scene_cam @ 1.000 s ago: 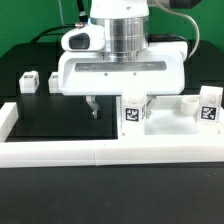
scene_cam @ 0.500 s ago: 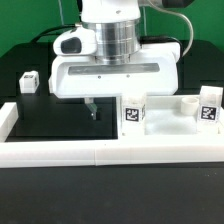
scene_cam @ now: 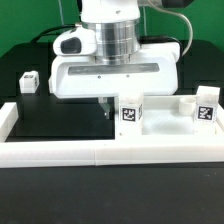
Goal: Assemble square table
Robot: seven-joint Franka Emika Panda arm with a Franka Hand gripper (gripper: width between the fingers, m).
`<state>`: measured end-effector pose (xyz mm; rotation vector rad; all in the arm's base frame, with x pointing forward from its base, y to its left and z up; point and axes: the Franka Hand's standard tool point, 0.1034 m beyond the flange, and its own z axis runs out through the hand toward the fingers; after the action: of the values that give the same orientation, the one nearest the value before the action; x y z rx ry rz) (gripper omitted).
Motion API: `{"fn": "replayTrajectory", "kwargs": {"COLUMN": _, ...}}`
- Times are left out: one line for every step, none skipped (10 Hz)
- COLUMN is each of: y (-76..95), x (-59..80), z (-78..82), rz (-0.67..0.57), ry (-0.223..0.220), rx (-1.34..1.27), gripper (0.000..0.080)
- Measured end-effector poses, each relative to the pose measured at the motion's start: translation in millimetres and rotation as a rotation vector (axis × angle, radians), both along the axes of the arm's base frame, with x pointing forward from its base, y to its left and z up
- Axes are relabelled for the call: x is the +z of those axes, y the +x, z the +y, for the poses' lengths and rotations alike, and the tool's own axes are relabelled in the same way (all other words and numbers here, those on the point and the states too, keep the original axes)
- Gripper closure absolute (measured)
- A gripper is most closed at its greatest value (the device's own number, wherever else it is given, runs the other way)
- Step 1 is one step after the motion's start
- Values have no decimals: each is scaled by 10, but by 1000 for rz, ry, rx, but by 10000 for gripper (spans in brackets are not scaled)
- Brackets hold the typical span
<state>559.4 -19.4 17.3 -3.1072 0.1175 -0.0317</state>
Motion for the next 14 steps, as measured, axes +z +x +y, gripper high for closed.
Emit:
{"fn": "replayTrajectory", "kwargs": {"y": 0, "x": 0, "z": 0, "rz": 0, "ry": 0, "rx": 1, "gripper": 740}}
{"fn": "replayTrajectory", "kwargs": {"y": 0, "x": 0, "z": 0, "rz": 0, "ry": 0, "rx": 2, "gripper": 740}}
{"fn": "replayTrajectory", "kwargs": {"y": 0, "x": 0, "z": 0, "rz": 0, "ry": 0, "rx": 3, "gripper": 740}}
{"fn": "replayTrajectory", "kwargs": {"y": 0, "x": 0, "z": 0, "rz": 0, "ry": 0, "rx": 3, "gripper": 740}}
{"fn": "replayTrajectory", "kwargs": {"y": 0, "x": 0, "z": 0, "rz": 0, "ry": 0, "rx": 3, "gripper": 740}}
{"fn": "replayTrajectory", "kwargs": {"y": 0, "x": 0, "z": 0, "rz": 0, "ry": 0, "rx": 3, "gripper": 739}}
{"fn": "replayTrajectory", "kwargs": {"y": 0, "x": 1, "z": -1, "rz": 0, "ry": 0, "rx": 9, "gripper": 739}}
{"fn": "replayTrajectory", "kwargs": {"y": -11, "x": 26, "z": -55, "rz": -7, "ry": -4, "rx": 145, "gripper": 739}}
{"fn": "replayTrajectory", "kwargs": {"y": -56, "x": 32, "z": -97, "rz": -6, "ry": -6, "rx": 168, "gripper": 739}}
{"fn": "replayTrajectory", "kwargs": {"y": -104, "x": 27, "z": -132, "rz": 1, "ry": -19, "rx": 283, "gripper": 739}}
{"fn": "replayTrajectory", "kwargs": {"y": -100, "x": 18, "z": -213, "rz": 7, "ry": -45, "rx": 548, "gripper": 739}}
{"fn": "replayTrajectory", "kwargs": {"y": -103, "x": 4, "z": -253, "rz": 12, "ry": -50, "rx": 585, "gripper": 739}}
{"fn": "replayTrajectory", "kwargs": {"y": -104, "x": 5, "z": -266, "rz": 14, "ry": -56, "rx": 641, "gripper": 739}}
{"fn": "replayTrajectory", "kwargs": {"y": -105, "x": 4, "z": -277, "rz": 15, "ry": -58, "rx": 670, "gripper": 739}}
